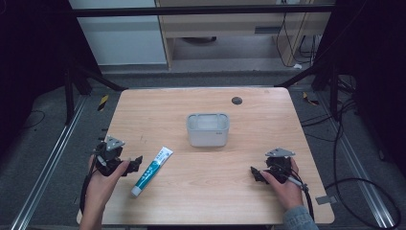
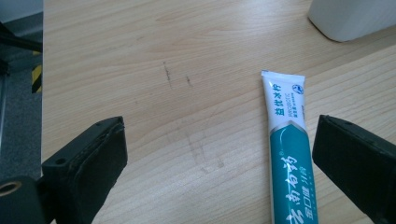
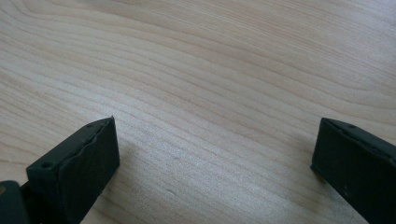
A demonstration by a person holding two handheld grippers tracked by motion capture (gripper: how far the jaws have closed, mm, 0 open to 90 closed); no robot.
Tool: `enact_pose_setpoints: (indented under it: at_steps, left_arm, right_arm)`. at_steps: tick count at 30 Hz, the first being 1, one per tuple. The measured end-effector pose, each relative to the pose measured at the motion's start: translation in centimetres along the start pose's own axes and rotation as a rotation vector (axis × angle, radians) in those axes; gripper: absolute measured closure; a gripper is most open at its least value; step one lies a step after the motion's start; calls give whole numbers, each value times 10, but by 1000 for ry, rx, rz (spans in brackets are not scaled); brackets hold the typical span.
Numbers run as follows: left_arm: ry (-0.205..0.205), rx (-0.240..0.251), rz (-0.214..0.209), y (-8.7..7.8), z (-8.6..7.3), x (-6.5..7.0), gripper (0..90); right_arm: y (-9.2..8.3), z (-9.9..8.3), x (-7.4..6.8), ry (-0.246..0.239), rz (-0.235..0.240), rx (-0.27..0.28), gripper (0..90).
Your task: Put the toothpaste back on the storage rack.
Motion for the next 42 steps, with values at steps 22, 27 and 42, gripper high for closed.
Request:
enact_pose_setpoints:
  at_steps: [22,27,42]
  left_arm:
    - [5,-187,-95,32,7,-6,63]
    - [8,-196,-111,35,7,-6,82]
    - [73,-293,-188,48,16,20,272]
  right_arm:
    - [1,1,0,-3,-1,0,11]
    - [1,1,0,-3,-1,-1,11]
    - [1,1,0,-3,-1,0,11]
Point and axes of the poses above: each handheld gripper's, and its own axes: y roughly forward along the jaws, z roughly out of its top, x roughly to its right, the point moved 5 cm from there along y, roughly forward along the jaws, and after that the axes turned 14 degrees about -z, right-handed, at the moved point
